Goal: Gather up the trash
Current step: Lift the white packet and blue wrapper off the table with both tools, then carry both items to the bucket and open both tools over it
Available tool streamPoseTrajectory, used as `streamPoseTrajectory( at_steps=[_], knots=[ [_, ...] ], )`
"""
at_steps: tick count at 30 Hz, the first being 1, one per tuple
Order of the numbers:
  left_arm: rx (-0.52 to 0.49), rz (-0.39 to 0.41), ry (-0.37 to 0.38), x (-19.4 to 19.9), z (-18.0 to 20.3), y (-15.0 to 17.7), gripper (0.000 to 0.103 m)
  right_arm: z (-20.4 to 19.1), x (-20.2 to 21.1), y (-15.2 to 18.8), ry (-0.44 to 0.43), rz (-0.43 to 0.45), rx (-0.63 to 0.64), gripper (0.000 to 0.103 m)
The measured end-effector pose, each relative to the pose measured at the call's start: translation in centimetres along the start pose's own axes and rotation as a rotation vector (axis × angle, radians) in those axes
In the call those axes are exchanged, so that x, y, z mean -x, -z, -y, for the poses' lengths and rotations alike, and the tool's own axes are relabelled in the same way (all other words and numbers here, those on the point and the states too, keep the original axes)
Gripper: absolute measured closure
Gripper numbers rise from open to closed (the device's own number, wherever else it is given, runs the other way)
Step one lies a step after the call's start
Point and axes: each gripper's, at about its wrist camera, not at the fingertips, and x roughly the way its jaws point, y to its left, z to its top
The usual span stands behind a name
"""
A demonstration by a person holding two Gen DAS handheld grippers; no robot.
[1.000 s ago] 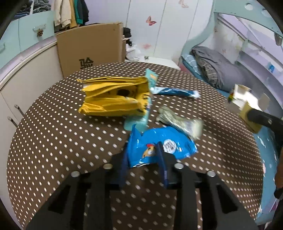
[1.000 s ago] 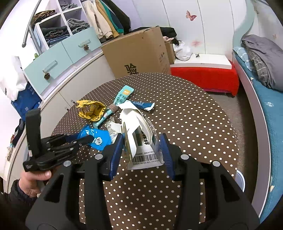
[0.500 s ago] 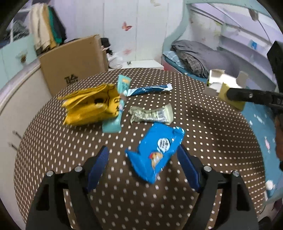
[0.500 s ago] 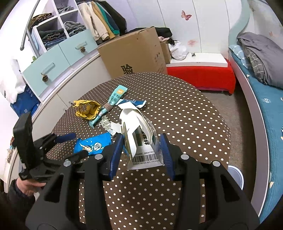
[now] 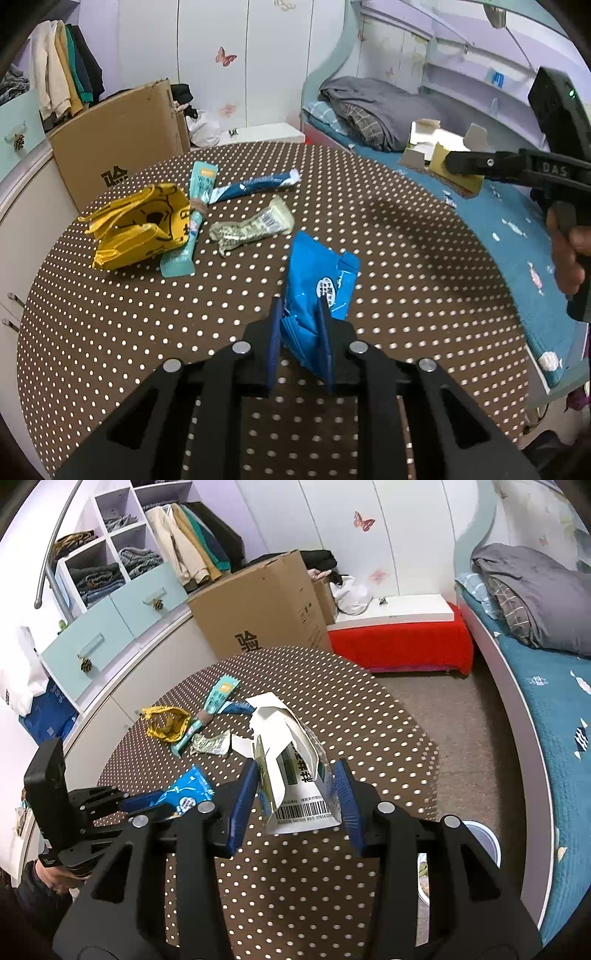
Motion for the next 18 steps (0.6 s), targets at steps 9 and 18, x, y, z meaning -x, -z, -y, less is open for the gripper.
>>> streamPoseTrajectory(
  at_steps=[9,18],
  knots=[
    [0.009,0.092,0.026,2.8,1.3,-2.9,0.086,2.1,3.3,-0.6,0.025,0.071,-0.024,0.06],
    [0.003,0.19,0.043,4.5,4.4,-7.4,0.086,6.3,8.1,-1.2,0.087,0.169,-0.077,0.06]
  ],
)
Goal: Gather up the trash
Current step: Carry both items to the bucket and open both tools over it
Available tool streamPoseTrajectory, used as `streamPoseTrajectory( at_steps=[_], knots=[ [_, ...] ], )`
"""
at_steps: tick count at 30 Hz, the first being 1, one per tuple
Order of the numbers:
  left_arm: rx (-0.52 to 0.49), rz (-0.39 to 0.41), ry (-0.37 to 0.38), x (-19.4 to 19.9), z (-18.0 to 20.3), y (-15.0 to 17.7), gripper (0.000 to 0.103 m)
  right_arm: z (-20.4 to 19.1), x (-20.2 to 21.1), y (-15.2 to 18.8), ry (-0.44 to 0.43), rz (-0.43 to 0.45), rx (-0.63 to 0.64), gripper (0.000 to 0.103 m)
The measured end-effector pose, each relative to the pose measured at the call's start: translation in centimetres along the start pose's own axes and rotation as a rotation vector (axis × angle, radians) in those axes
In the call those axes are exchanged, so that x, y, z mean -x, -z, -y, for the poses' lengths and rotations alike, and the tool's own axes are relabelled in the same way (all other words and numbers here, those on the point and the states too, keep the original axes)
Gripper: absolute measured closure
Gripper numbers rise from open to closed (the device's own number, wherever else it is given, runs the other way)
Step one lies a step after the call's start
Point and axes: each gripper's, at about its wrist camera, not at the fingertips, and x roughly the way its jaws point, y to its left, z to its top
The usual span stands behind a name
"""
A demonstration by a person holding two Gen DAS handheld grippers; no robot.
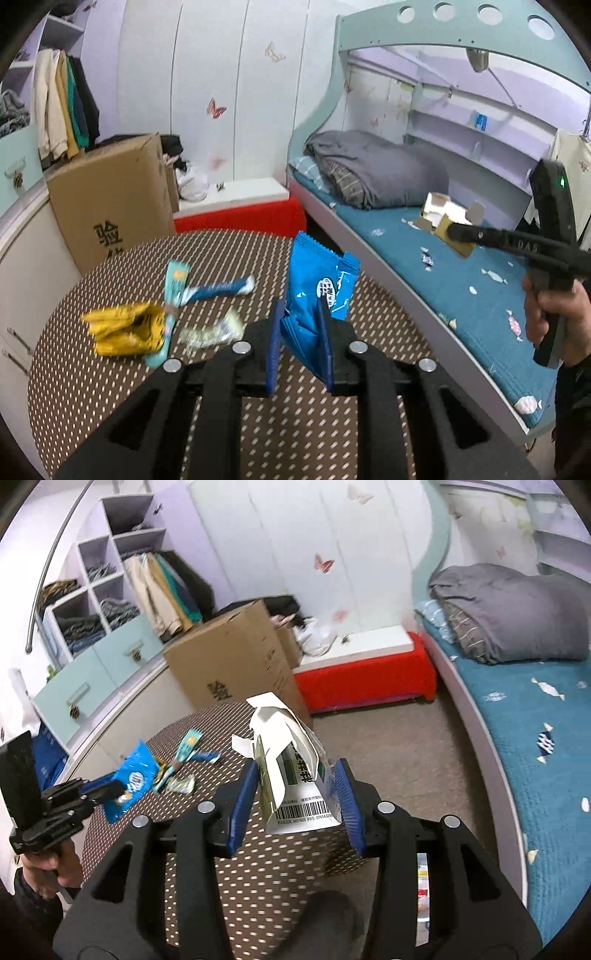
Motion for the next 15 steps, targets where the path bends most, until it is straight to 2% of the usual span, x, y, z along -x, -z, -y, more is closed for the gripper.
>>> streamPoseTrajectory(
  at_steps=[8,15],
  knots=[
    [-0.021,0.048,0.047,-0.8,4.0,-3.7,0.086,6.9,2.7,0.2,0.11,0.048,-0.129,0.06],
    [-0.044,0.033,0.085,-3.3,7.4,-5.2,0.085,12.9,1.8,2.7,0.188,0.005,-0.246,0.06]
  ],
)
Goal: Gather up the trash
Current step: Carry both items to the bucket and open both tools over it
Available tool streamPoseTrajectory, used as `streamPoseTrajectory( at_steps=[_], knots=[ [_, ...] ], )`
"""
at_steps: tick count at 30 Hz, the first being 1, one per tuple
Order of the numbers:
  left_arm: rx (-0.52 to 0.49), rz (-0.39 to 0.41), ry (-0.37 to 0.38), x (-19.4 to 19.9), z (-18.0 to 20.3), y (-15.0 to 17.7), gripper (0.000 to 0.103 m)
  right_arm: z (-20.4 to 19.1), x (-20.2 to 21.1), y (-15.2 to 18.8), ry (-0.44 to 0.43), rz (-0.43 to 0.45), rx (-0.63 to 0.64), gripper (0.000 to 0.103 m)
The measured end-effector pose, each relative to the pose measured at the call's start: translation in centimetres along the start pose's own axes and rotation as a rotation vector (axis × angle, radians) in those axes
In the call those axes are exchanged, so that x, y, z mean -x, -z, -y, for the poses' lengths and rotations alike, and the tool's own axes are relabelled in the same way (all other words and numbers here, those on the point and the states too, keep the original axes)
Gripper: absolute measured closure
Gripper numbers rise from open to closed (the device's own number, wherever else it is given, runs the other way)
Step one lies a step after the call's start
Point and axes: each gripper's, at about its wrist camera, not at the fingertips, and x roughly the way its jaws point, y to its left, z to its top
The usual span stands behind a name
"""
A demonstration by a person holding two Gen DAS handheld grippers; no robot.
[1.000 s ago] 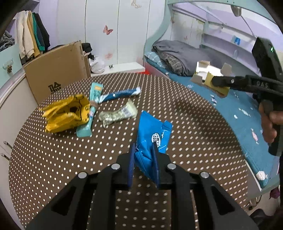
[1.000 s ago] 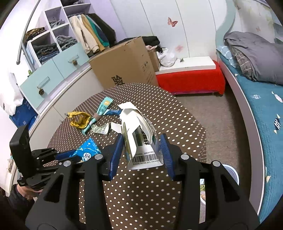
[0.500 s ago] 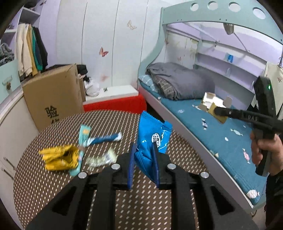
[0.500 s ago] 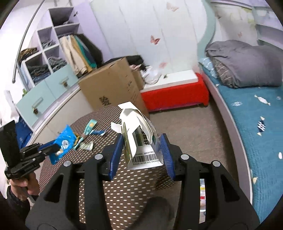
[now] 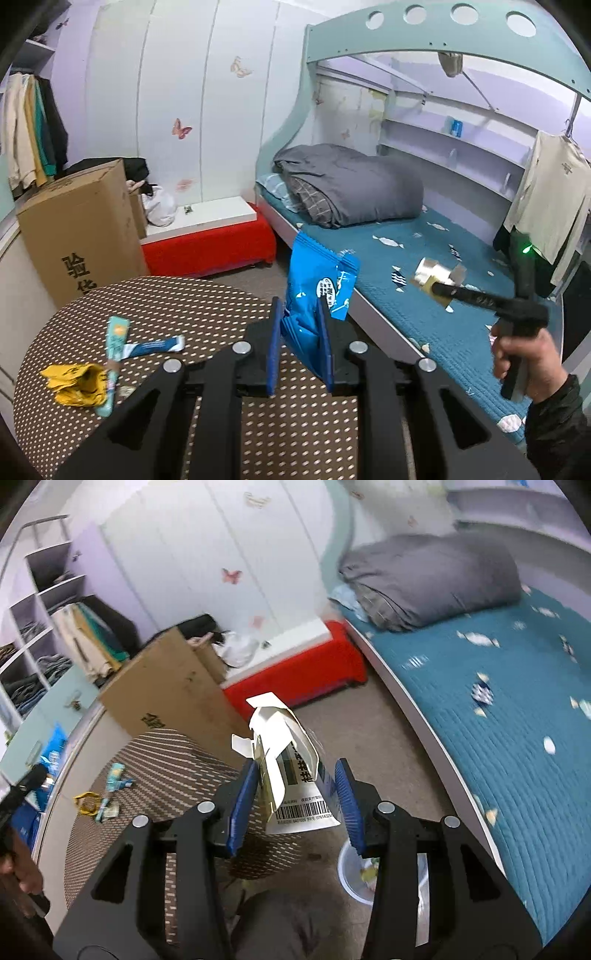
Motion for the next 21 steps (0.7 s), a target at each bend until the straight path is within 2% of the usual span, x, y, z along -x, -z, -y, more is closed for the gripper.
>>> streamPoseTrajectory(
  at_steps=[7,8,9,10,12,14,21],
  knots=[
    [-0.023,-0.056,0.035,-3.9,2.6,-0.3,0.085,4.9,-5.0,2.7,0.042,-0.111,-0.112,0.059],
    [-0.025,-0.065,0.04,-4.3,2.8,-0.3,0.085,5.6,-5.7,3.2,0.047,-0.126,-0.13,0.053],
    [-0.029,-0.077,0.048,-5.0,3.2,-0.3,0.085,6.4,-6.7,3.8,0.047,-0.149,-0.153,0.039],
    [-0.035,-0.089,0.056,-5.7,3.6,-0.2,0.085,7.1,-7.5,4.2,0.055,-0.164,-0.177,0.032],
    [-0.05,-0.115,0.069,-7.1,4.6,-0.1,0.085,8.9,-8.6,5.2,0.065,-0.185,-0.243,0.029],
    [-0.062,-0.139,0.081,-8.5,5.4,0.2,0.085,10.0,-8.6,6.0,0.055,-0.18,-0.302,0.026],
    [-0.104,-0.246,0.138,-14.4,8.5,1.7,0.085,11.9,-5.8,6.3,0.068,-0.132,-0.331,0.022]
  ],
)
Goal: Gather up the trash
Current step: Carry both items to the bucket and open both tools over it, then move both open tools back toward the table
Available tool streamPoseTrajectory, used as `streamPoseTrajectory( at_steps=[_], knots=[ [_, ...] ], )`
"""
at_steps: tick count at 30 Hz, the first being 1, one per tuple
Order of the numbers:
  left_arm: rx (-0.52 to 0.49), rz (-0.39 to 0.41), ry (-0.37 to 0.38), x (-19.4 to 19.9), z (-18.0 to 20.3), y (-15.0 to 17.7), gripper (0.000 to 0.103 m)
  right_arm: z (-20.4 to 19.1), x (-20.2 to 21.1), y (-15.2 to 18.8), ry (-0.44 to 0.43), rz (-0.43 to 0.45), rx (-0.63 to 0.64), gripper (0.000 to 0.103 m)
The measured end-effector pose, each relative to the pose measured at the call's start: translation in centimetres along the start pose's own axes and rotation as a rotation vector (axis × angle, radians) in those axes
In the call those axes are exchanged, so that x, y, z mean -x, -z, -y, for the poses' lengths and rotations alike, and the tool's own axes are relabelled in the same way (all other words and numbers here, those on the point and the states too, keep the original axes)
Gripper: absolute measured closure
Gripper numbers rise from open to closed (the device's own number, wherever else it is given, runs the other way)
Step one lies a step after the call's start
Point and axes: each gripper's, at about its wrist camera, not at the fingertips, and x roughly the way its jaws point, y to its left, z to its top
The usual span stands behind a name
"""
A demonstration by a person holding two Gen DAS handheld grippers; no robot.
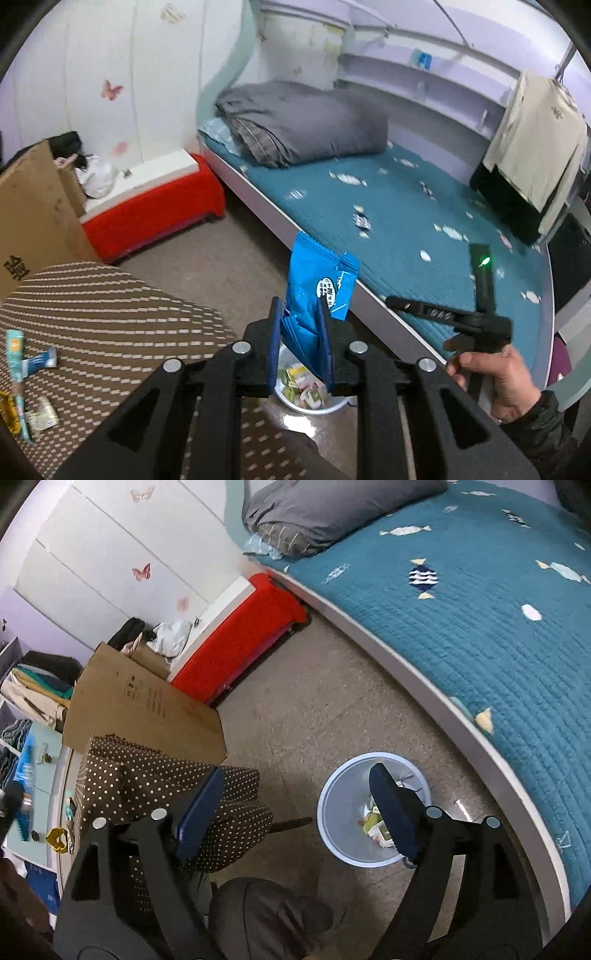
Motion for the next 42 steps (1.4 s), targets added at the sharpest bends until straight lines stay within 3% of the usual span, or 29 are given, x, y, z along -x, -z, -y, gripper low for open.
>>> streamPoseTrajectory(
  at_steps=[15,16,17,18,19,29,42],
  knots=[
    [-0.072,-0.194,0.065,-11.4,4.8,0.5,0.082,1.6,4.0,-1.3,-0.001,0.085,-0.026,0.016],
    [-0.086,-0.21,0.049,-12.0,5.1,0.2,0.066,1.6,4.1,-1.4,-0.003,0.088,-0.026,0.016],
    [-0.085,-0.209,0.053,-12.2,5.1,0.0,0.029,1.5,4.1,-1.4,-0.005,0.09,-0.026,0.016],
    [-0.068,-0.186,0.023,-12.2,4.9,-0.2,0.013,1.3,4.2,-1.3,-0.009,0.092,-0.023,0.016],
    [-0.059,-0.161,-0.004,-11.8,4.7,-0.4,0.008,1.1,4.3,-1.3,-0.012,0.091,-0.018,0.016],
    [-0.041,-0.103,-0.038,-7.8,3.5,-0.4,0.007,-1.6,5.1,-0.5,-0.029,0.105,0.011,0.006],
    [0.013,0.029,-0.043,0.3,1.2,0.2,0.007,-7.0,6.5,0.3,-0.038,0.116,0.103,0.006]
  ],
)
